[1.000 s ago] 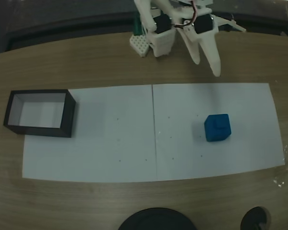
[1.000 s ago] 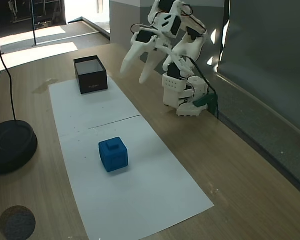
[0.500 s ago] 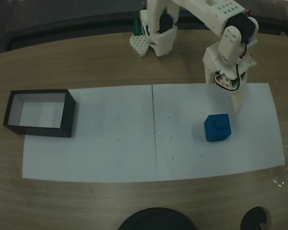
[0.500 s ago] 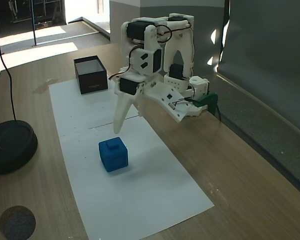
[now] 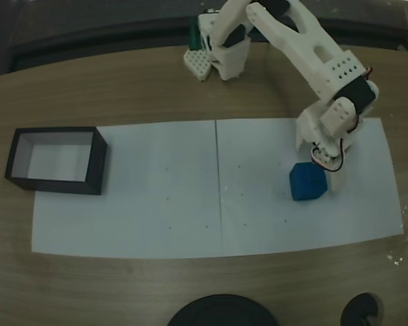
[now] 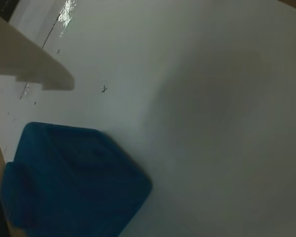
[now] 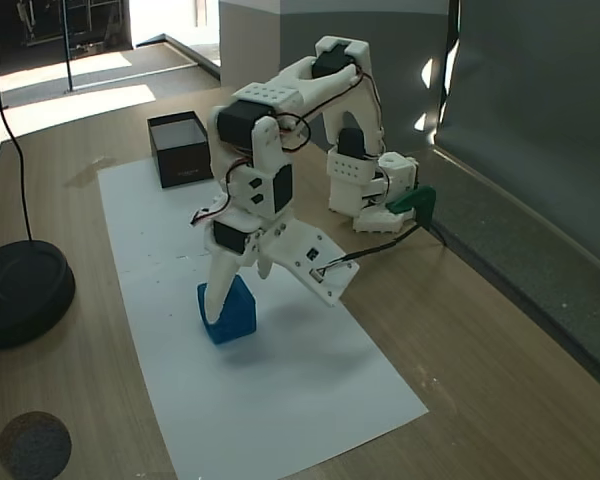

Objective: Grab a blue square and put it in the box.

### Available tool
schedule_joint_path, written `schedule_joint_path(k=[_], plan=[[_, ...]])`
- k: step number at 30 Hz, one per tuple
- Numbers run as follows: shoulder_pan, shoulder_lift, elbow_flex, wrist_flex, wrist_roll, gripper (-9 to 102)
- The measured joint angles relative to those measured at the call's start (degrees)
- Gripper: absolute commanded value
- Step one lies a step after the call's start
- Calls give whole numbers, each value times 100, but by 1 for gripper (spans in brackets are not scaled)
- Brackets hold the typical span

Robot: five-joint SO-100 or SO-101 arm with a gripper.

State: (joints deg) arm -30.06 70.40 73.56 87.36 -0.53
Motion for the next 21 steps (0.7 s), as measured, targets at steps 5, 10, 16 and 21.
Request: schedule_joint_path(k=[5,10,16,21], plan=[[167,-193,0,-272,-123,42],[316,-202,0,-404,-299,38],[308,-202,-9,-466,-290,17],[308,-193,-88,-466,-290,12]])
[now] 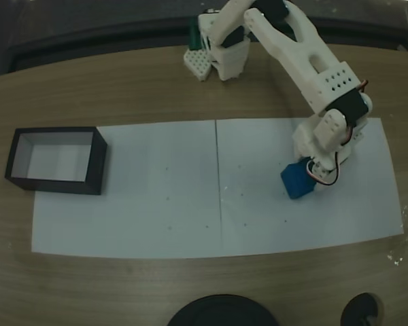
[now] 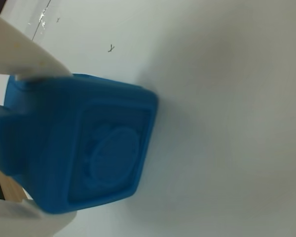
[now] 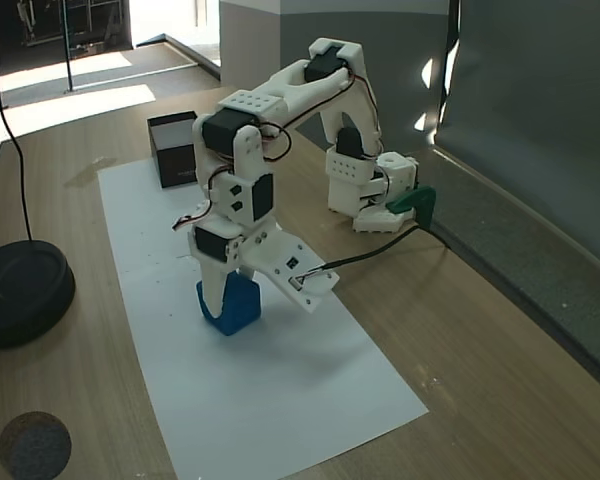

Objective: Grab a blue square and put it in the box.

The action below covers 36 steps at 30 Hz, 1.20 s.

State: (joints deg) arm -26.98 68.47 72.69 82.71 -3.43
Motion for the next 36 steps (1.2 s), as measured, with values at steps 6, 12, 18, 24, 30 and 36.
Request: schedule_joint_path(k=[6,12,18,24,30,36], plan=[[299,-9,-290,343,-9,12],[1679,949,-1819,1327,-325,12],[4210,2171,-2918,1582,-923,12],[7014,2294,-2927,1151,-1204,12],[8060,1468,-2927,879,-1213,12],[8183,343,-2927,879,-1213,12]])
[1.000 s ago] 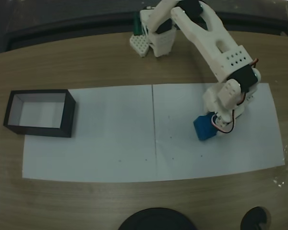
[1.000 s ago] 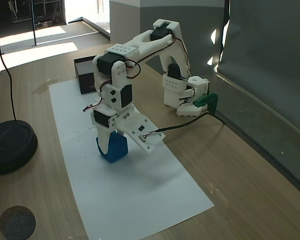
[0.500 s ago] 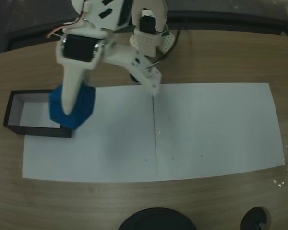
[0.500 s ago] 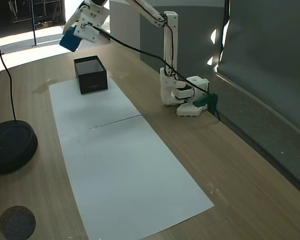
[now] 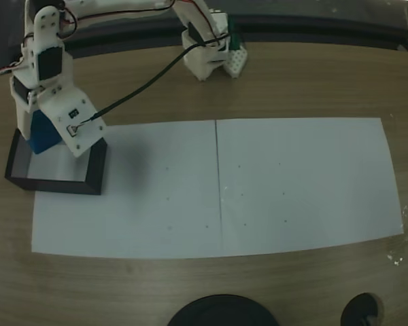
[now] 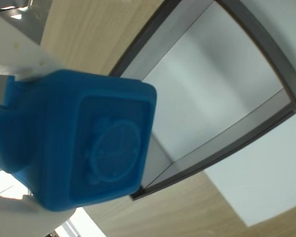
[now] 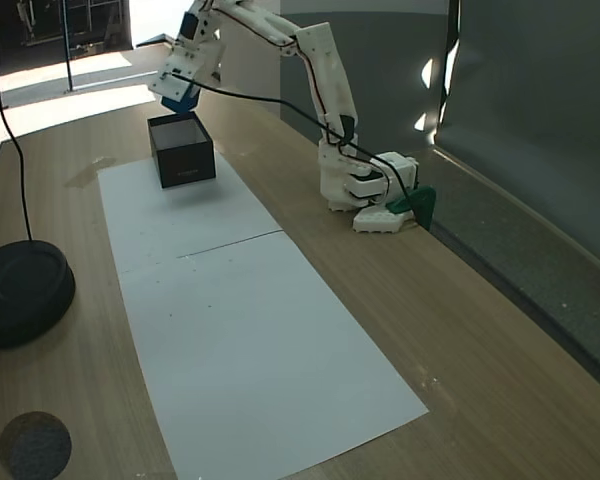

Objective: Grab a blue square and put it in the box.

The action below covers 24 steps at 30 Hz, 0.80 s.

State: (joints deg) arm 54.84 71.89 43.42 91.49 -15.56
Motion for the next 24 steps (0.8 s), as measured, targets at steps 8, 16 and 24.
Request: schedule_joint_path(k=[8,16,24], plan=[[70,-853,0,-272,9,14],[88,-914,0,-308,448,34],[-404,-659,-299,97,949,5]])
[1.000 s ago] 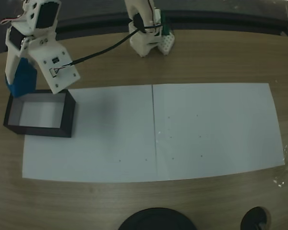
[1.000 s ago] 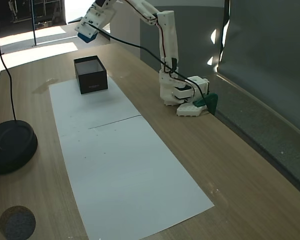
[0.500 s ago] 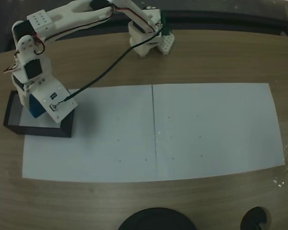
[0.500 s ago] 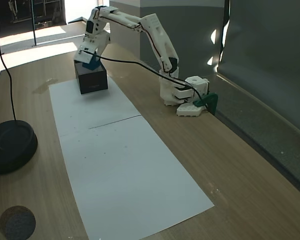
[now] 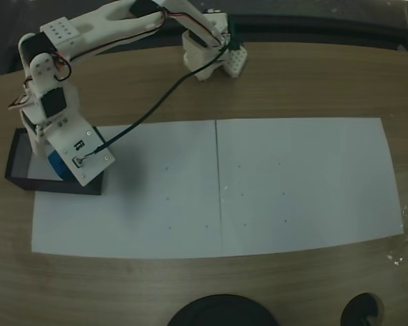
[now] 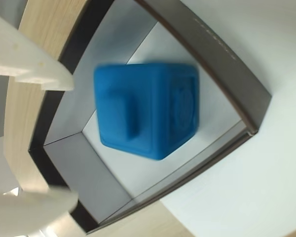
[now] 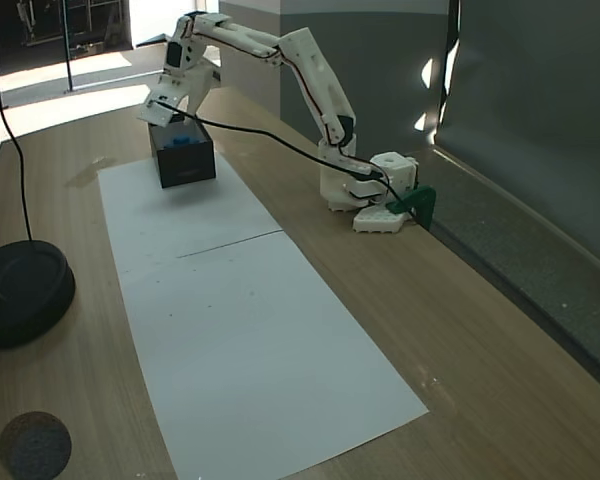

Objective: Grab a blue square and put it in the box.

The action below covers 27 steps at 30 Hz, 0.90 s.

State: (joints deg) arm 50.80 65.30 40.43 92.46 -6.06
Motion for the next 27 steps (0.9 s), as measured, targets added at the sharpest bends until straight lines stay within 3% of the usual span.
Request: schedule_joint_path(k=[4,10,17,21,27], plan=[[-738,958,-554,580,281,5],[-2540,3190,-589,668,923,1],[-5221,6196,1204,668,976,0],[-5370,7928,2962,571,967,0],[-4904,10441,6003,-475,967,0]])
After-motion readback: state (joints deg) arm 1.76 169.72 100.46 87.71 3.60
